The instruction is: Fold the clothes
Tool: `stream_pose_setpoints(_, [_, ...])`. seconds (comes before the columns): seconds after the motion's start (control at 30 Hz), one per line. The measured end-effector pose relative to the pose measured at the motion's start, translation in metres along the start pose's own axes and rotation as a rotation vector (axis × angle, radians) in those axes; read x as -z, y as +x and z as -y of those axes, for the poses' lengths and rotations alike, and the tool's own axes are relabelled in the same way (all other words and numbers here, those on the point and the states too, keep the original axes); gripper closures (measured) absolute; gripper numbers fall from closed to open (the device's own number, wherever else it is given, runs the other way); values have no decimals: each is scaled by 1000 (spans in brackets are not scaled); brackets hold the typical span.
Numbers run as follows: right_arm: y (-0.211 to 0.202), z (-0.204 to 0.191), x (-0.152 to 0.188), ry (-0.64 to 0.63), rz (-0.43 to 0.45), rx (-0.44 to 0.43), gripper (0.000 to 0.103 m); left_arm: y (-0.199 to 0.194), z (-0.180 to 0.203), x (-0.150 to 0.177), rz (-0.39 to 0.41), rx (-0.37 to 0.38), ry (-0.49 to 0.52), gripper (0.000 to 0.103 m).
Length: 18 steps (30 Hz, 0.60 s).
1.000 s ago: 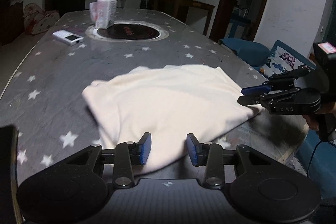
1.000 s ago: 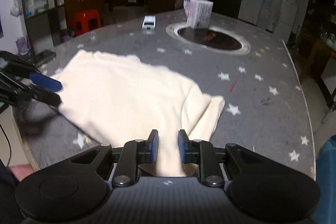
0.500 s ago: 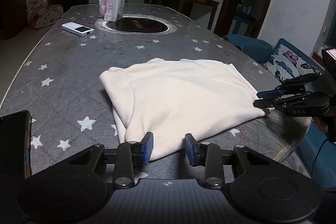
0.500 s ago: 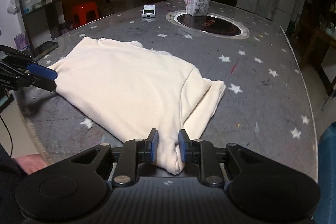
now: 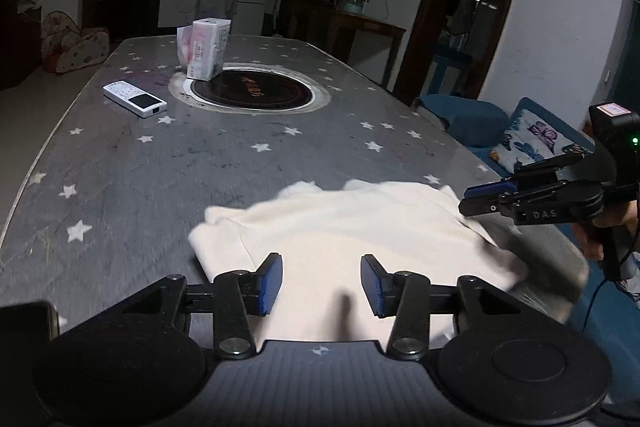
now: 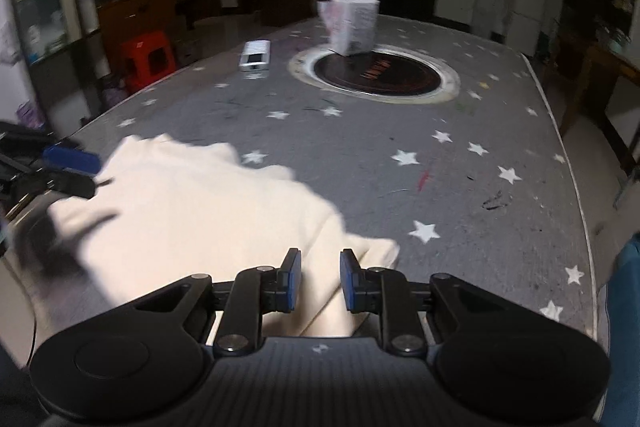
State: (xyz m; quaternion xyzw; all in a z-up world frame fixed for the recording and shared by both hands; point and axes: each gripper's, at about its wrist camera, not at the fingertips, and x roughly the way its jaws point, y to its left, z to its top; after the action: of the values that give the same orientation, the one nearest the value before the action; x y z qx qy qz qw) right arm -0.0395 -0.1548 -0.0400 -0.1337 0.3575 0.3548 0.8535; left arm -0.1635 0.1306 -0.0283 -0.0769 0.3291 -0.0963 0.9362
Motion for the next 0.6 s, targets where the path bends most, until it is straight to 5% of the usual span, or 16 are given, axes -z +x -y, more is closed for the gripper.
stream_pose_setpoints(0.6, [26, 23, 9, 280, 12, 10, 84, 25, -3, 9, -34, -28, -8, 54])
